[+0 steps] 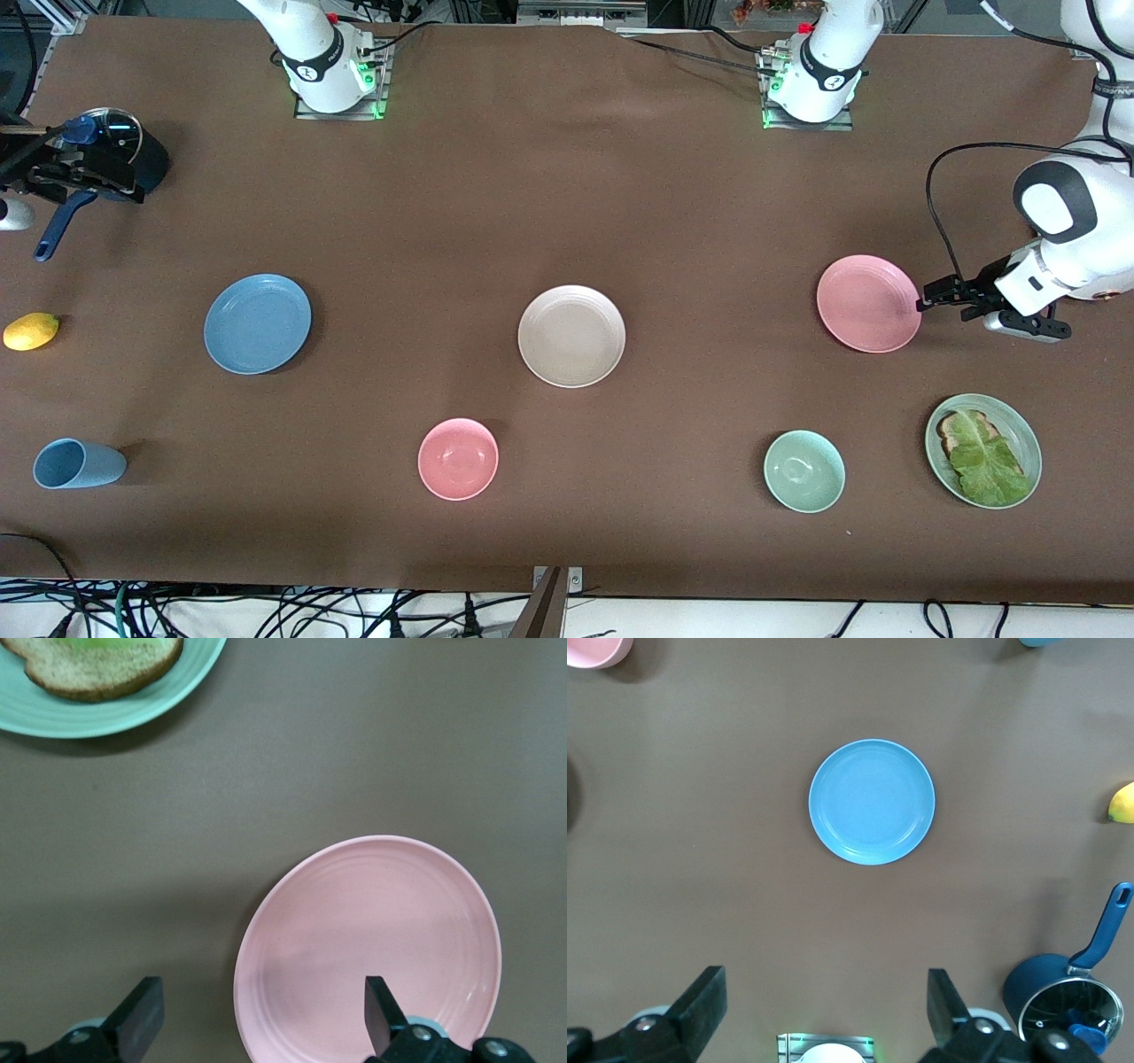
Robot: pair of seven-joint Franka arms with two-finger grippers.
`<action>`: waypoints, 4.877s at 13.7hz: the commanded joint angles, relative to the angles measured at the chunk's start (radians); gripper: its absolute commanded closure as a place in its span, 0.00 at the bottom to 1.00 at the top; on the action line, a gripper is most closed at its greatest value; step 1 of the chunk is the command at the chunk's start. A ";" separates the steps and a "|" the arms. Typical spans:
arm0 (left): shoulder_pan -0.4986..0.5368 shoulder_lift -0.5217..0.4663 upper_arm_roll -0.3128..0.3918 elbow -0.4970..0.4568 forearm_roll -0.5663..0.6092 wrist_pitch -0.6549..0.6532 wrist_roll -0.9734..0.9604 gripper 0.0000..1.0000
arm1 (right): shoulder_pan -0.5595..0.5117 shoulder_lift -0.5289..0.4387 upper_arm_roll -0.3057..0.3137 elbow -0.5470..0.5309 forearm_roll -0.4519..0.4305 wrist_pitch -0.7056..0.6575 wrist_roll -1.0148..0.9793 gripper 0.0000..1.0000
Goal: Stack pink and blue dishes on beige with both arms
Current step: 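Lower the left gripper and grip the pink plate's rim, then lift the pink plate with the left gripper toward the beige plate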
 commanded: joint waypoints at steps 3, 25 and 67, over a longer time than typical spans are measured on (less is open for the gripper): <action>0.011 0.023 0.019 -0.033 -0.097 0.043 0.127 0.00 | -0.013 -0.003 -0.011 0.005 0.012 -0.009 -0.016 0.00; 0.003 0.117 0.018 -0.046 -0.232 0.115 0.230 0.21 | -0.012 0.002 -0.011 0.006 0.006 -0.012 -0.016 0.00; -0.227 -0.089 -0.194 0.161 0.196 -0.172 -0.908 1.00 | -0.013 0.002 -0.012 0.006 0.000 -0.012 -0.018 0.00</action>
